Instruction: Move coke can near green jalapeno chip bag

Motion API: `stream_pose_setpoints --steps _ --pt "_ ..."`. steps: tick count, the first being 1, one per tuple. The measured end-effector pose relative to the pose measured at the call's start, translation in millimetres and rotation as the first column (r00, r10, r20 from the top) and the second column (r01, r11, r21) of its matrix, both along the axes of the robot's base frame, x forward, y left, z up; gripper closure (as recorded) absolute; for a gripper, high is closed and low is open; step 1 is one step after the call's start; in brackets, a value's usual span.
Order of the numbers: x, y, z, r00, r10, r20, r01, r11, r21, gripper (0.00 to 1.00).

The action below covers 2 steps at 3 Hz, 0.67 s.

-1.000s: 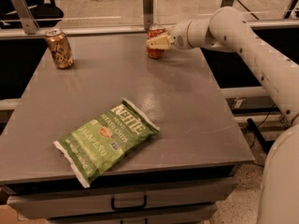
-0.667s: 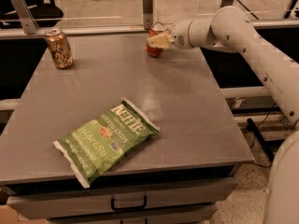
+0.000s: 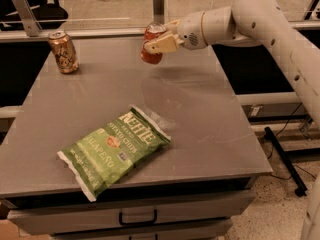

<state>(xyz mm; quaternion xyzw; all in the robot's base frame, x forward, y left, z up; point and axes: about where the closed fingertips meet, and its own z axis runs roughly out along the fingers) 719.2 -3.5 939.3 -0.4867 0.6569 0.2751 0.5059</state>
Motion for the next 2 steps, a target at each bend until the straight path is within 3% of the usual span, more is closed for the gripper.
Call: stream_pose_setpoints --steps 1,2 --pt "-44.9 14.0 -6.5 0.9873 0.146 -0.062 -0.151 0.985 -0.081 1.0" --pt "-81.8 18.1 -20.3 0.9581 0.249 -0.141 -0.272 0.947 -0.172 1.0"
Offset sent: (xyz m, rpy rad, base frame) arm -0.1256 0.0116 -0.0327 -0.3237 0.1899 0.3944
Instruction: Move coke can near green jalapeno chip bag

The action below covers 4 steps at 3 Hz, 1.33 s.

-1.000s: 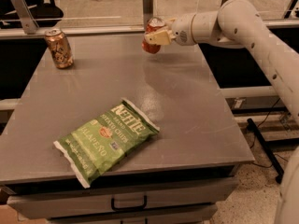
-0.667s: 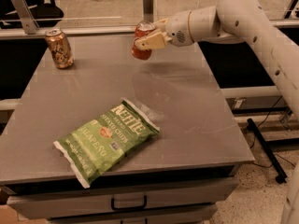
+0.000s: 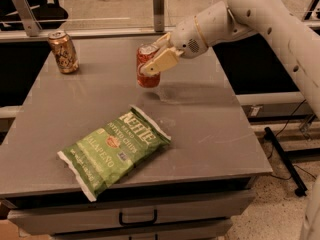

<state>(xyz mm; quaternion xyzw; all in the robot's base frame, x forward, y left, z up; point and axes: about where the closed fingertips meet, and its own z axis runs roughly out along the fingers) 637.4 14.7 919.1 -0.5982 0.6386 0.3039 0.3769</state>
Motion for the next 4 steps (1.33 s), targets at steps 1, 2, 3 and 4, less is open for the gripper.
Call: stream_pose_setpoints --steps 1,2,3,4 --pt "-26.1 1.3 -16.2 0.9969 0.065 -0.043 -0.068 0.995 -0.074 1.0" --pt "-43.0 2.6 -26.7 0.9926 0.102 -0.066 -0.109 0.987 -0.118 0.82" --pt "-53.8 3.5 -33.0 0.9901 0.119 -0.075 -0.128 0.982 -0.138 0.59" --pt "-59.4 3.6 -31.2 0.9896 0.133 -0.055 -0.139 0.98 -0.14 0.36"
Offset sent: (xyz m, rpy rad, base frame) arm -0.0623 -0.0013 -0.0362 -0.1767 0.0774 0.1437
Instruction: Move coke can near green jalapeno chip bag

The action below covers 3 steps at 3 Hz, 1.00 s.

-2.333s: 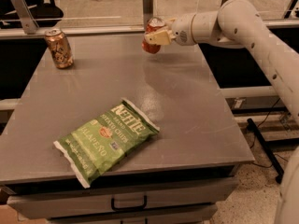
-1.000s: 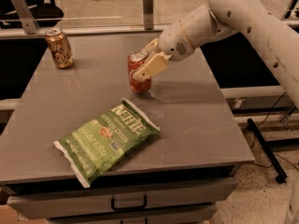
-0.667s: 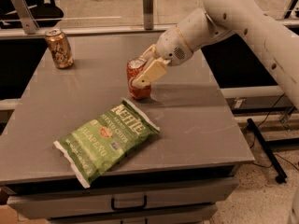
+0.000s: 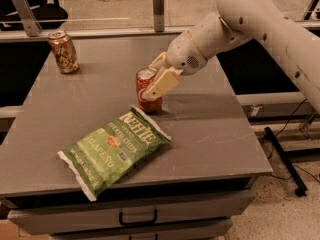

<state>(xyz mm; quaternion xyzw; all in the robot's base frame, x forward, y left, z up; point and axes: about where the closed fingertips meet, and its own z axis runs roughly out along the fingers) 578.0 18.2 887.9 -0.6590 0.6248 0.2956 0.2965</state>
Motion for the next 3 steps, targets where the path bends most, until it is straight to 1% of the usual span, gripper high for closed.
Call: stream_pose_setpoints --steps 1,2,3 --pt "1.5 0.9 7.3 0.9993 0.021 0.032 -0.021 1.0 0.001 0.12" --pt "6.3 2.1 14.9 0.9977 0.031 0.061 -0.031 1.0 0.0 0.0" --pt "21.6 -7.8 26.4 0.9955 -0.008 0.095 0.005 1.0 0.027 0.0"
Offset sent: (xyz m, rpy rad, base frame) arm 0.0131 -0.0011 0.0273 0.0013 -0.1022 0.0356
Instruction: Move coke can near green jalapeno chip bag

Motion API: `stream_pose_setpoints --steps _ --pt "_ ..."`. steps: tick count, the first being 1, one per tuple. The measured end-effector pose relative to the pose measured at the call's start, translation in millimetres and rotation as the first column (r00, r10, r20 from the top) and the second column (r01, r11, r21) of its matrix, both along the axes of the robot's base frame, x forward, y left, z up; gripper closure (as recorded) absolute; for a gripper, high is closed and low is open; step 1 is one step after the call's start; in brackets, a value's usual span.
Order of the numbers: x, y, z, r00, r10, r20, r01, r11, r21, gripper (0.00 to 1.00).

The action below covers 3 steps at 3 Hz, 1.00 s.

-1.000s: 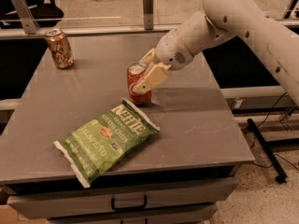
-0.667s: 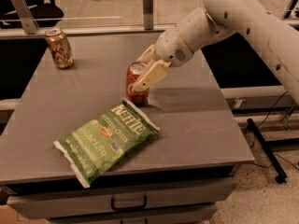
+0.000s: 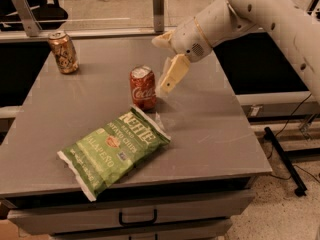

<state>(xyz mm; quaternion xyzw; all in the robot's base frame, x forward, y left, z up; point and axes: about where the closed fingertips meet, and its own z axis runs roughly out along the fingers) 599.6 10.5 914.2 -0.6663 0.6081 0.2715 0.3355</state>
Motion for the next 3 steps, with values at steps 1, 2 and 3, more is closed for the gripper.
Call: stream_pose_setpoints --steps 1,2,3 --pt "33.8 -31.9 19.5 0.9933 -0.095 0.066 0.092 0.995 0.038 0.0" --pt "75.1 -82.5 53.5 0.9622 -0.225 0.153 0.209 0.971 0.115 0.0" --pt "79.4 -86.4 69.6 0.9545 -0.237 0.18 0.215 0.967 0.134 0.0"
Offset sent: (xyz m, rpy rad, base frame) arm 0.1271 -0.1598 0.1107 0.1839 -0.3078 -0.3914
